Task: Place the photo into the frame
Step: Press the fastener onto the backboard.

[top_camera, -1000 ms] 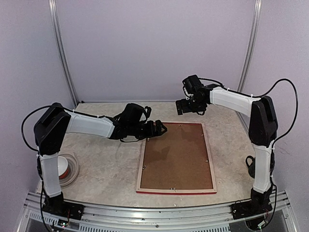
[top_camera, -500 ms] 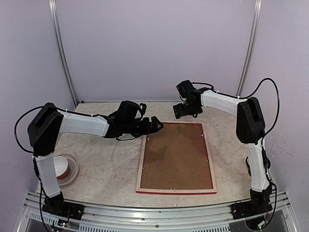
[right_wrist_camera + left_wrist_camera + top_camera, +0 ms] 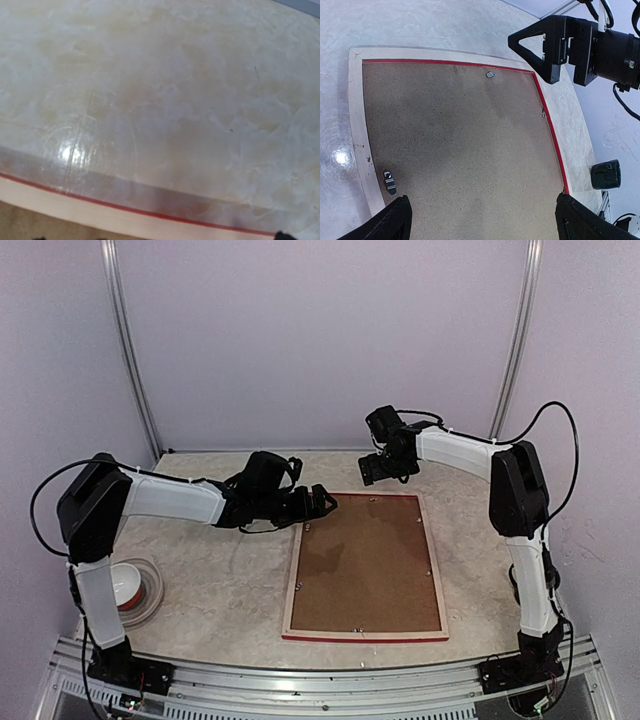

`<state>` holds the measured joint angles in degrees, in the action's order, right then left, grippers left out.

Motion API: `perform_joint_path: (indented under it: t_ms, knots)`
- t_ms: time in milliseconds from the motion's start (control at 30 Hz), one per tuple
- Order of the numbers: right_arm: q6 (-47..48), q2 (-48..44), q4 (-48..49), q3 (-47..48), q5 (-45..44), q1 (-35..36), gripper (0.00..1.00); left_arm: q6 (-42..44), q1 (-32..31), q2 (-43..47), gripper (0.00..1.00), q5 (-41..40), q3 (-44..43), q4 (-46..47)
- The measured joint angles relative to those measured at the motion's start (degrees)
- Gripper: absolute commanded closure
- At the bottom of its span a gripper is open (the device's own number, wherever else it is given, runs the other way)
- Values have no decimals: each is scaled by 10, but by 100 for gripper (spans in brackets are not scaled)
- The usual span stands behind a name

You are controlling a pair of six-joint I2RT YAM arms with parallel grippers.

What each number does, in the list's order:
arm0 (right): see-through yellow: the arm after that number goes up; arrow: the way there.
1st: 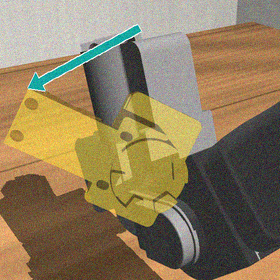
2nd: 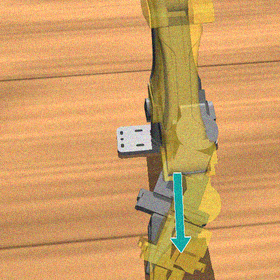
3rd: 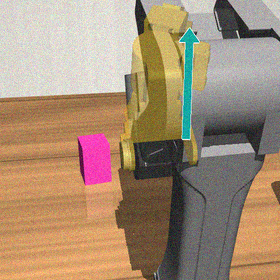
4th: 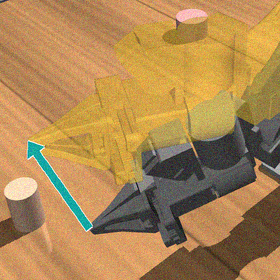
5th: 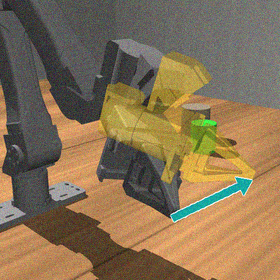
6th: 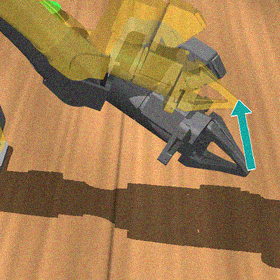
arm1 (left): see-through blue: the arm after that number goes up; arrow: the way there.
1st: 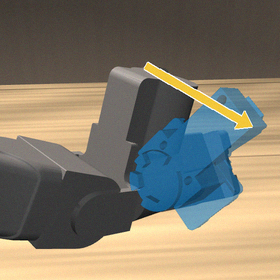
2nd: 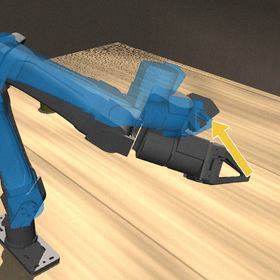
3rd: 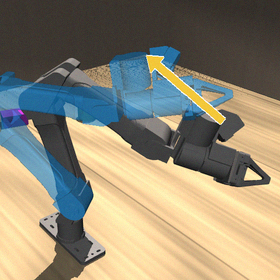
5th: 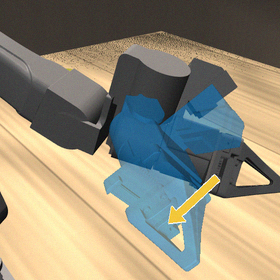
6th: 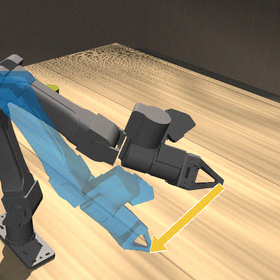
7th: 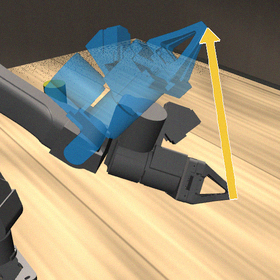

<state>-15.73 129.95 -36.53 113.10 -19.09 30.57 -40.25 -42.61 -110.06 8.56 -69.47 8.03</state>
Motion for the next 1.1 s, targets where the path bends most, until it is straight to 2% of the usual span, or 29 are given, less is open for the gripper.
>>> perform_joint_path:
  t_ms: [600,900,1100]
  knots:
    - [11,0,3,-9,2,-1,1,1,-3,5,1,-5,-1,-4]
    - [24,-4,4,-16,7,-18,1,8,6,5,1,1,-51,-10]
    - [30,-9,4,-17,12,-26,1,13,6,-2,1,4,-52,-9]
